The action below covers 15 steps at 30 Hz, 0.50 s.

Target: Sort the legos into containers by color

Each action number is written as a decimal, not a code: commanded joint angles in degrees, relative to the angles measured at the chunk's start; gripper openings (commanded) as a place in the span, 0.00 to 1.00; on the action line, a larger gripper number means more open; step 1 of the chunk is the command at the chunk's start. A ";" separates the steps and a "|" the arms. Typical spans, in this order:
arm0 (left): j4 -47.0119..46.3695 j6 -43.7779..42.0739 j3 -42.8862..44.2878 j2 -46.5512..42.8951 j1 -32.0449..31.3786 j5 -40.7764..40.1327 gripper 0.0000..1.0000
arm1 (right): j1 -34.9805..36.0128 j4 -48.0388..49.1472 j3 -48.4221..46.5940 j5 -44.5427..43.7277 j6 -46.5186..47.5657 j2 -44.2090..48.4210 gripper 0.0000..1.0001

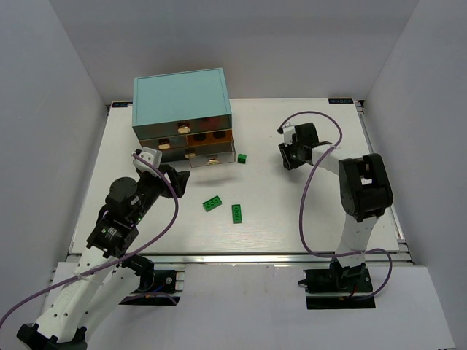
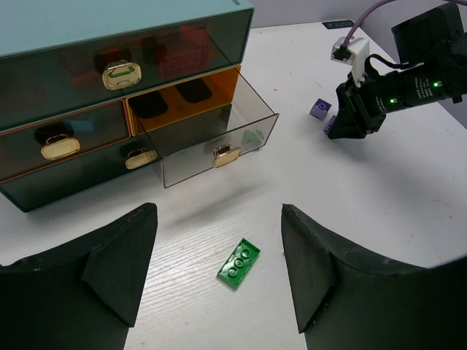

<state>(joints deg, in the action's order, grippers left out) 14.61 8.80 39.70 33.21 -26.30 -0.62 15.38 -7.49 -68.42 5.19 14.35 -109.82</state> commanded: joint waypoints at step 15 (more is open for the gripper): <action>-1.16 -1.24 -0.59 -0.96 0.38 1.77 0.79 | 13.61 -5.78 -2.06 19.77 19.05 25.01 0.00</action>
<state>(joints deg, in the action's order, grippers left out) 14.39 8.32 39.68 32.38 -26.26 0.69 26.20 -11.22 -66.89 21.32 31.20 -84.64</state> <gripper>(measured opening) 0.791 0.348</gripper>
